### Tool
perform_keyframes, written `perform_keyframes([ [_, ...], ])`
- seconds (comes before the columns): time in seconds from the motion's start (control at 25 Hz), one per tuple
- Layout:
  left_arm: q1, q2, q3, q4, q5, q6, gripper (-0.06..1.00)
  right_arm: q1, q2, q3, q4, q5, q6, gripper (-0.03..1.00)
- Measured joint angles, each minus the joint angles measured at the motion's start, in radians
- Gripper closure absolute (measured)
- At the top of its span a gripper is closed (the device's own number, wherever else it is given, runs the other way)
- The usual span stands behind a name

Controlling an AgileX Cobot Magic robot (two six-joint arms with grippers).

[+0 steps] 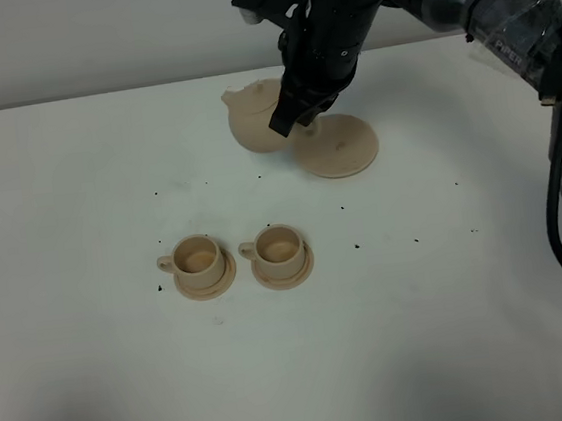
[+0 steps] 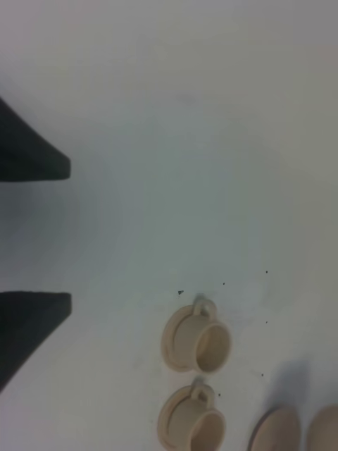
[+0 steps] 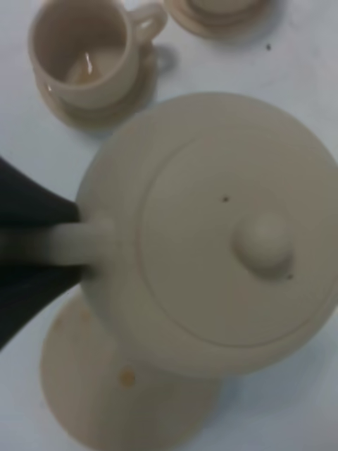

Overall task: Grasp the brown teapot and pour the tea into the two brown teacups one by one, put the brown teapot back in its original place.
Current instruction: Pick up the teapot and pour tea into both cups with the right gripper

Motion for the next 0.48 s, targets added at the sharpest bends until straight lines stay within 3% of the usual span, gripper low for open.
perform_keyframes([
  [0.48, 0.0, 0.0, 0.0, 0.0, 0.0, -0.001, 0.53, 0.096, -0.036, 0.026, -0.015, -0.002, 0.018, 0.85],
])
